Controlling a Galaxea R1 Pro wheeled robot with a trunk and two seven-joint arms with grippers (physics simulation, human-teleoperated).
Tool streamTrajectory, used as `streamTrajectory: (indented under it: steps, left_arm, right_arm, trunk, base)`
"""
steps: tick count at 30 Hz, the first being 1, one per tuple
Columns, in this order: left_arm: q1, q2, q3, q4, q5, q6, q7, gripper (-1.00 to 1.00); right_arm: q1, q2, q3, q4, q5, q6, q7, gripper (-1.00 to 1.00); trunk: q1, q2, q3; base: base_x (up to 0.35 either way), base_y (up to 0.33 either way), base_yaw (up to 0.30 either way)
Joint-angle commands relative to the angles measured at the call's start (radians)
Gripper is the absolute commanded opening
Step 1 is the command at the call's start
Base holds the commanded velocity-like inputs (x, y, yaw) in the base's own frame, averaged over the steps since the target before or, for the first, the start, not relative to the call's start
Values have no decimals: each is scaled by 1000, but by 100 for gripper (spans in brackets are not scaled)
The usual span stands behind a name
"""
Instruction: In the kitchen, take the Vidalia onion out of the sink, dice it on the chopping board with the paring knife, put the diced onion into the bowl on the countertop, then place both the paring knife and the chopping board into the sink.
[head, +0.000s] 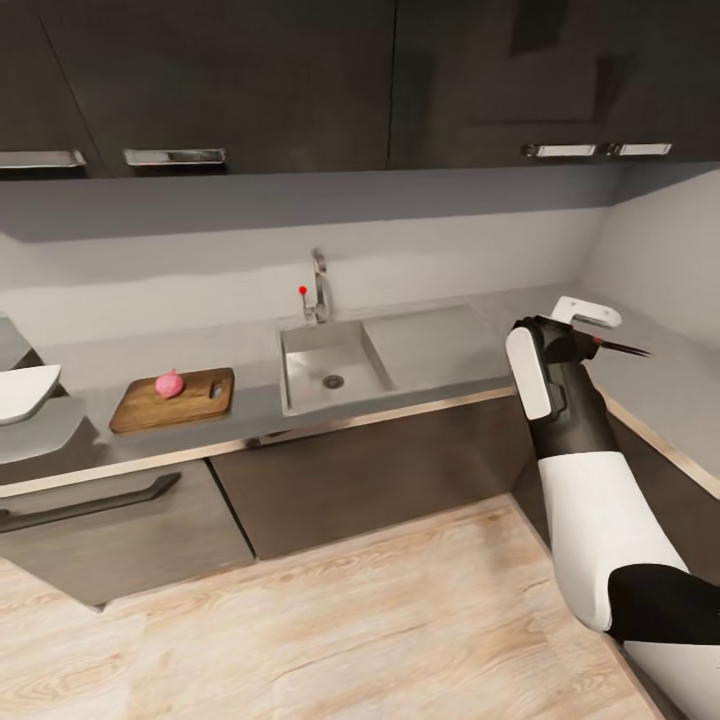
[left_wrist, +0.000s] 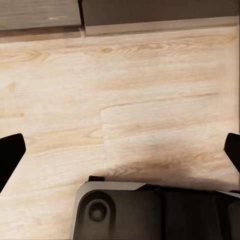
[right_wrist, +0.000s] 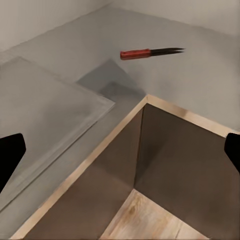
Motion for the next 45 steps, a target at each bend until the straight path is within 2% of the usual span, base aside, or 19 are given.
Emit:
streamTrajectory:
  steps: [1,5,9,12,24,45]
  left_arm:
    - [0,-1,3,-1,9,0,-9,100]
    - [0,-1,3,-1,9,1,-9,100]
    - [0,-1,4,-1,9,1,-9,100]
    - [0,-1,3,-1,10,1,-9,100]
    - [0,-1,4,11,9,1,-9,100]
    - [0,-1,3,17,9,1,-9,100]
  right_arm:
    - [-1,0,1,1,-8,4,-9,100]
    - [2,1,-27,14,-8,4,-9,100]
    - [2,2,-83,48,-8,2,-8,100]
    - [5,3,-96,60,-10,-1,-7,100]
    - [8,3,-100,66,-12,-2,-2,100]
    - [8,3,-100,106,-9,-5,-3,100]
  trunk:
    - [1,-2,-2]
    - [1,-2,-2]
    - [1,-2,-2]
    - [1,-2,-2]
    - [1,-2,-2]
    - [1,-2,-2]
  base:
    - [221,-204,0]
    - [224,-204,0]
    - [234,-182,0]
    - [258,-126,0]
    - [268,-107,0]
    - [248,-189,0]
